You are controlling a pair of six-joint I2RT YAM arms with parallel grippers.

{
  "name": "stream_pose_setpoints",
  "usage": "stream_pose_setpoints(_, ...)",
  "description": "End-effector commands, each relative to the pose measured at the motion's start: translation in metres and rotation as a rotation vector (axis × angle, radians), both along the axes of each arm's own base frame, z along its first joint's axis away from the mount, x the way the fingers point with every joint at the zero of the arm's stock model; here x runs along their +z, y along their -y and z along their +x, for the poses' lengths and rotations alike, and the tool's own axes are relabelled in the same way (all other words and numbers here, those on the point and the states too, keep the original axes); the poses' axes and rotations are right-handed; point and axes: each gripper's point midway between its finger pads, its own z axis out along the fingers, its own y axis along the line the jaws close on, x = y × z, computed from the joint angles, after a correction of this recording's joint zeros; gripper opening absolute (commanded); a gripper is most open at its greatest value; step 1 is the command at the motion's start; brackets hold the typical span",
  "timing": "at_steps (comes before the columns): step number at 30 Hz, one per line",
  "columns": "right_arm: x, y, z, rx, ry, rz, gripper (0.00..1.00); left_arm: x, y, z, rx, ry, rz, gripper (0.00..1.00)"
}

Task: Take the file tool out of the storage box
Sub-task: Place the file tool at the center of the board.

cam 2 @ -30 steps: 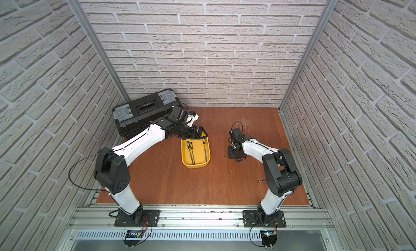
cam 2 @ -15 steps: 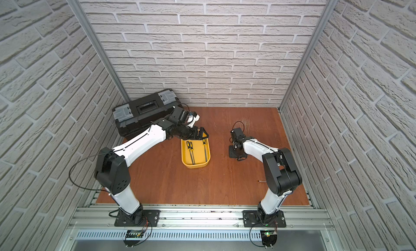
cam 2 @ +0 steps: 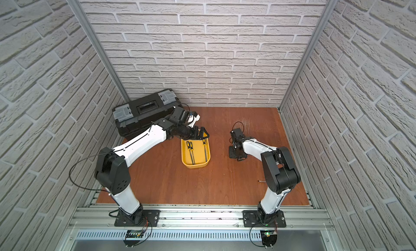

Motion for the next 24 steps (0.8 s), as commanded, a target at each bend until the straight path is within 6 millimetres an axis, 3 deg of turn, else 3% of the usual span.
stream_pose_setpoints(1,0.003,0.001,0.008,0.0,0.03,0.001,0.11,0.003,0.007,0.006,0.0,0.023,-0.015,0.98)
stream_pose_setpoints(7,0.008,0.002,0.012,0.018,0.044,-0.009,0.23,-0.004,0.008,0.008,0.023,-0.01,-0.017,0.98)
stream_pose_setpoints(12,0.024,-0.001,0.017,0.041,0.084,0.003,0.29,-0.007,0.002,0.009,0.048,-0.01,0.016,0.99)
stream_pose_setpoints(24,0.117,-0.036,0.006,0.177,0.259,0.223,0.38,-0.036,-0.009,0.024,0.163,-0.085,0.134,0.92)
